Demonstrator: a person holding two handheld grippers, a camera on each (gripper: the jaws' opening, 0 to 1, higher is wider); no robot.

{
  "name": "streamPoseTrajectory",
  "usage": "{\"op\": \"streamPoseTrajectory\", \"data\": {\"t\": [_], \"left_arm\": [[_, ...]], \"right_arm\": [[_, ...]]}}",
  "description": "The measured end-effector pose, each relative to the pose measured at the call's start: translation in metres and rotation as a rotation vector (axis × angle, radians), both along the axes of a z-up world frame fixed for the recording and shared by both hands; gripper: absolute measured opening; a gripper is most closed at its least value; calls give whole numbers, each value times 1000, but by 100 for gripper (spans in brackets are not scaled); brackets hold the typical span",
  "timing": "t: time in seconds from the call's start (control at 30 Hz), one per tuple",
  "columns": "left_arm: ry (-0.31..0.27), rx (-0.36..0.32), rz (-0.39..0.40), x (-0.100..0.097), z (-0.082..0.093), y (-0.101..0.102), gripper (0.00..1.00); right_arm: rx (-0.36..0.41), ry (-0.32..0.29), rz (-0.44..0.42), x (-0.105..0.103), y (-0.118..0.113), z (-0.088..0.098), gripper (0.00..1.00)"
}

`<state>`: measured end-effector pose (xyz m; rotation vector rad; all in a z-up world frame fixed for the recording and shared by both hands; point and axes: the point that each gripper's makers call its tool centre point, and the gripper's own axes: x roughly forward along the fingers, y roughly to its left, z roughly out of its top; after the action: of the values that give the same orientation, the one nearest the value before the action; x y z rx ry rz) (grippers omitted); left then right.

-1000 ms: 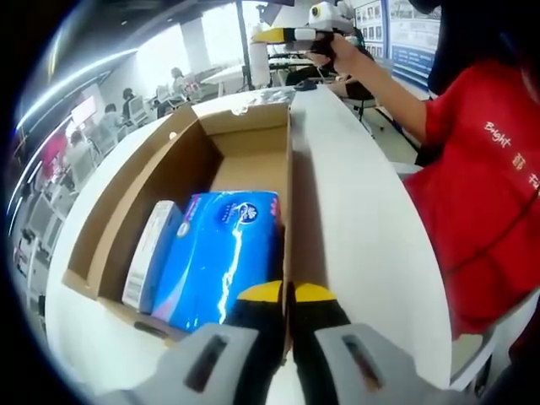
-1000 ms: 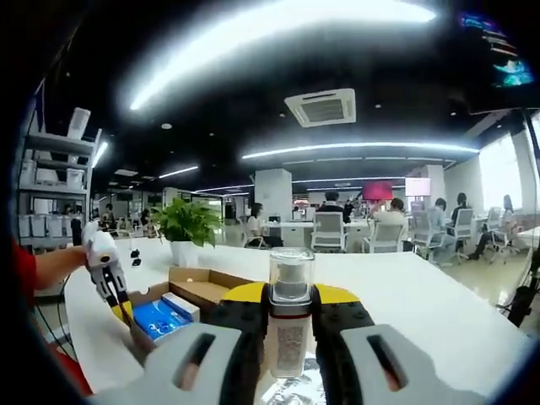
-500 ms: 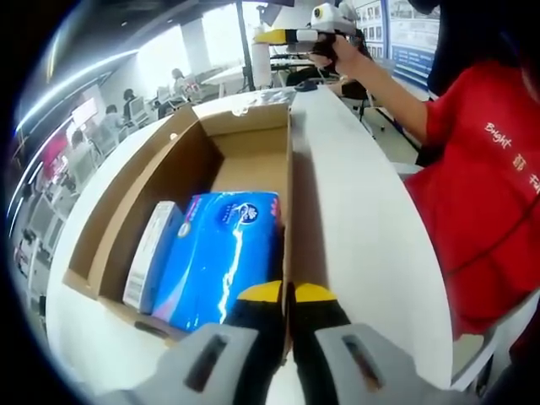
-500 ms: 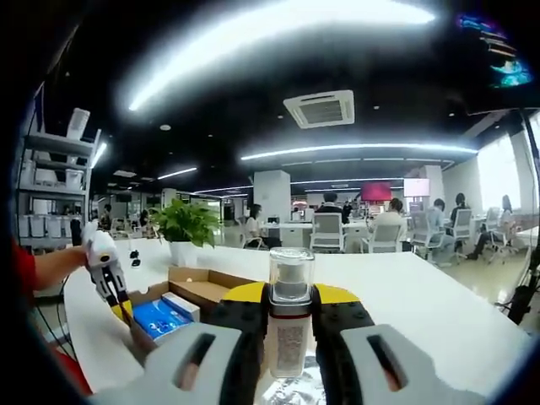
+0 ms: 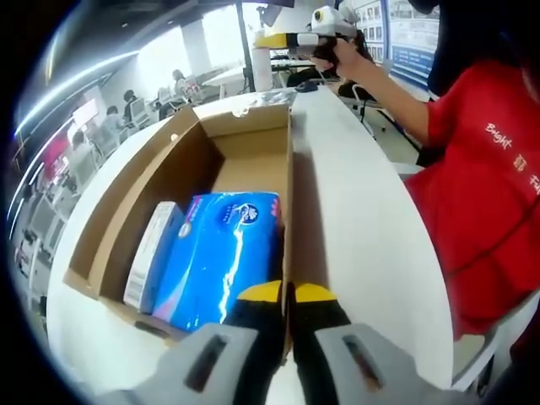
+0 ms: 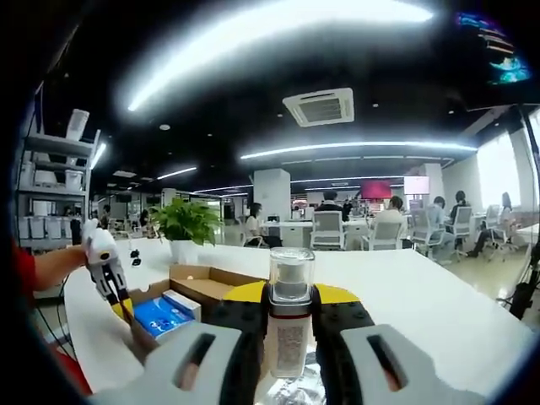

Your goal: Operate the shoe box by opening the lid, removing the specified soft item, and placing it in the target area until the item is outside and the box remains undamaged.

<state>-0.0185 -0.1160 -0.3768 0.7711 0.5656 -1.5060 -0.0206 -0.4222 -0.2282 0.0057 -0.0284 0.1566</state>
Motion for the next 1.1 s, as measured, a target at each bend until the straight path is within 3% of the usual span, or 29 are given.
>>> {"op": "streamPoseTrajectory", "data": {"t": [1.1], "left_arm": [[-2, -9, -2, 2, -3, 2, 2]], "right_arm": [[13, -31, -41, -5, -10, 1, 19]]}}
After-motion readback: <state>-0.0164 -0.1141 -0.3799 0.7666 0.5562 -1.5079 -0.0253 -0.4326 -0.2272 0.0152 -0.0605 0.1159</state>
